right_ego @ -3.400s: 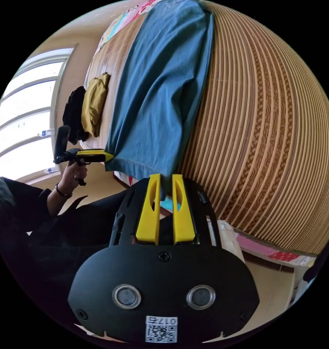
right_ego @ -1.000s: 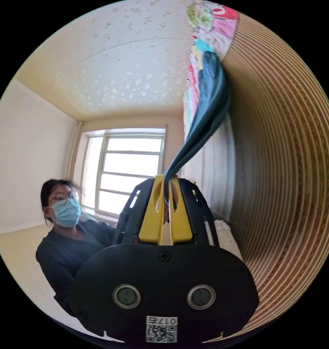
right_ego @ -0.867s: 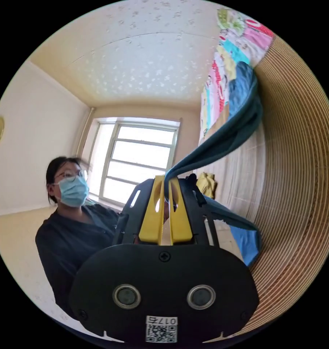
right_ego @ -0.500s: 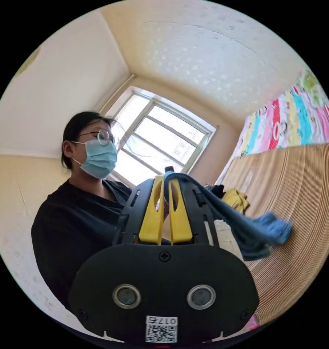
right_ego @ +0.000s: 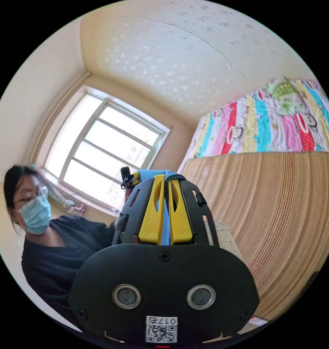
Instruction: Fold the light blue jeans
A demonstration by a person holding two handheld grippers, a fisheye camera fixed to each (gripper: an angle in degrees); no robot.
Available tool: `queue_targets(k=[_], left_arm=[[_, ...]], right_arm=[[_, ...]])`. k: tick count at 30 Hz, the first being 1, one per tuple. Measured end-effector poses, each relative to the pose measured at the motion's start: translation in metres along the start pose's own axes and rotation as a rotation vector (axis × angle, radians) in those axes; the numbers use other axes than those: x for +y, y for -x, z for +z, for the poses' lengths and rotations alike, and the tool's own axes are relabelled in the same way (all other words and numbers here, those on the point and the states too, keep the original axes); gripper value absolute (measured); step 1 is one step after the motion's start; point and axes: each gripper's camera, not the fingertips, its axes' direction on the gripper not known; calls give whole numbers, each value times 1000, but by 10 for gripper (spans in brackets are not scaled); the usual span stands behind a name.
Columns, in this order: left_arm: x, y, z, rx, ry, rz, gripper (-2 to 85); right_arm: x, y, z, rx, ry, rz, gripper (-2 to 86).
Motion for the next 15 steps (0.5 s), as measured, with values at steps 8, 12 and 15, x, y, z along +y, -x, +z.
queue_targets(k=[8,12,15], left_arm=[[96,147,80,-150,266,-223,-1],[179,168,97,-124,339,-333,0],[257,186,109,-136,409,-476,7]], right_arm=[[53,-110,111,181,99,178,13],[145,-146,147,135,142,324,20],[221,-171,180,195,233,467,29]])
